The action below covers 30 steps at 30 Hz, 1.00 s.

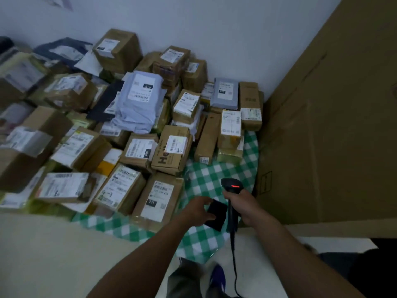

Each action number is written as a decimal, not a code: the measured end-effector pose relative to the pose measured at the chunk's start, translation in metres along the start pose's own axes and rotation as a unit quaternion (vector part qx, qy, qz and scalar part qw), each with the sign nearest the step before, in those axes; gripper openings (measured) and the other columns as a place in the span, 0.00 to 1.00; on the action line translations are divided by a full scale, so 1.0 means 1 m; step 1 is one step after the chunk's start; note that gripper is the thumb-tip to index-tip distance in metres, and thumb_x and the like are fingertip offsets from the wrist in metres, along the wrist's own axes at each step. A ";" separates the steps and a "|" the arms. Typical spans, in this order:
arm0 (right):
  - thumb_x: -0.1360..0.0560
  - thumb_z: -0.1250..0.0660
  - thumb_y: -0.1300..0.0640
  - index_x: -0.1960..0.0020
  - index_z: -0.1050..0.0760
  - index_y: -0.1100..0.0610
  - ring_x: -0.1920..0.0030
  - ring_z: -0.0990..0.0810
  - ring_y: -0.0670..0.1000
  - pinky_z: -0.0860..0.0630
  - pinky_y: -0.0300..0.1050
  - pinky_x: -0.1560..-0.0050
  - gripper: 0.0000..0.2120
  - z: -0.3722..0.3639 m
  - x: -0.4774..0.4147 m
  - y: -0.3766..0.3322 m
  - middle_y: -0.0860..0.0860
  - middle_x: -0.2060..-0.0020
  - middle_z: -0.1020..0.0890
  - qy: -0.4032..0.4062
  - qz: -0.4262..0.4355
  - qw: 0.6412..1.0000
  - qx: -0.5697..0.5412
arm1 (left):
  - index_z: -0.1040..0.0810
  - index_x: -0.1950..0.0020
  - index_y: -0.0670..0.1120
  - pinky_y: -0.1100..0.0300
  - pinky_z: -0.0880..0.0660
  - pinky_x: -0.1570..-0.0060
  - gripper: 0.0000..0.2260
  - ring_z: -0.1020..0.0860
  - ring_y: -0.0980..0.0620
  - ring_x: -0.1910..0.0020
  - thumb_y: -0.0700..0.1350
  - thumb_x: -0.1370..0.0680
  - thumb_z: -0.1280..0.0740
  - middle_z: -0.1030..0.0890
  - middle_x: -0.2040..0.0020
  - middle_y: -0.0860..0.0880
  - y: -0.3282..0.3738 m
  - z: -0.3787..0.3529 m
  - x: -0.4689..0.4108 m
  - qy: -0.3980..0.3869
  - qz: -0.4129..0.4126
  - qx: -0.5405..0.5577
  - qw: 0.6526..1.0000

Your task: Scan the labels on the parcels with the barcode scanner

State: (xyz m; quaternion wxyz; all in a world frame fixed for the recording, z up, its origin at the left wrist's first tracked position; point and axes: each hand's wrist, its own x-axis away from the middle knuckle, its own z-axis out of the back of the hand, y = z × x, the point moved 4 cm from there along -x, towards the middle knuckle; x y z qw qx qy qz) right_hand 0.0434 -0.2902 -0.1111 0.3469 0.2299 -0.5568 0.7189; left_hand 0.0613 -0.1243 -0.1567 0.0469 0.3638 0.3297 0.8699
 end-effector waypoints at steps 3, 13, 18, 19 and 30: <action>0.22 0.30 0.53 0.44 0.22 0.61 0.49 0.19 0.61 0.22 0.55 0.48 0.12 -0.010 -0.008 0.011 0.63 0.47 0.19 -0.003 -0.010 1.000 0.001 | 0.19 0.34 0.43 0.56 0.24 0.40 0.17 0.20 0.47 0.40 0.42 0.23 0.26 0.19 0.38 0.46 -0.012 -0.015 0.000 0.021 0.015 0.017 1.000; 0.23 0.28 0.52 0.41 0.24 0.62 0.55 0.22 0.55 0.28 0.45 0.56 0.17 -0.030 -0.040 0.013 0.58 0.49 0.20 0.005 -0.021 0.991 0.131 | 0.16 0.50 0.42 0.51 0.17 0.53 0.04 0.17 0.49 0.60 0.35 0.23 0.28 0.16 0.53 0.46 -0.045 -0.033 -0.006 0.114 0.058 0.185 0.974; 0.27 0.24 0.49 0.40 0.20 0.62 0.50 0.17 0.57 0.21 0.49 0.49 0.22 -0.046 -0.050 0.014 0.58 0.48 0.17 -0.007 -0.025 0.987 0.160 | 0.19 0.49 0.42 0.54 0.20 0.58 0.05 0.19 0.49 0.63 0.34 0.22 0.29 0.17 0.52 0.44 -0.045 -0.032 -0.007 0.124 0.061 0.254 0.957; 0.28 0.23 0.49 0.40 0.20 0.62 0.50 0.17 0.57 0.21 0.49 0.50 0.23 -0.049 -0.053 0.016 0.58 0.48 0.16 -0.004 -0.026 0.986 0.168 | 0.19 0.49 0.43 0.53 0.19 0.56 0.05 0.19 0.48 0.62 0.35 0.22 0.28 0.17 0.51 0.44 -0.046 -0.033 -0.009 0.127 0.063 0.262 0.954; 0.23 0.26 0.46 0.33 0.27 0.65 0.49 0.22 0.54 0.24 0.46 0.53 0.28 -0.043 -0.031 -0.003 0.56 0.47 0.22 -0.058 -0.028 0.974 0.216 | 0.17 0.40 0.42 0.67 0.28 0.48 0.11 0.19 0.52 0.44 0.44 0.20 0.28 0.16 0.42 0.47 -0.030 0.004 -0.004 0.140 0.020 0.158 0.977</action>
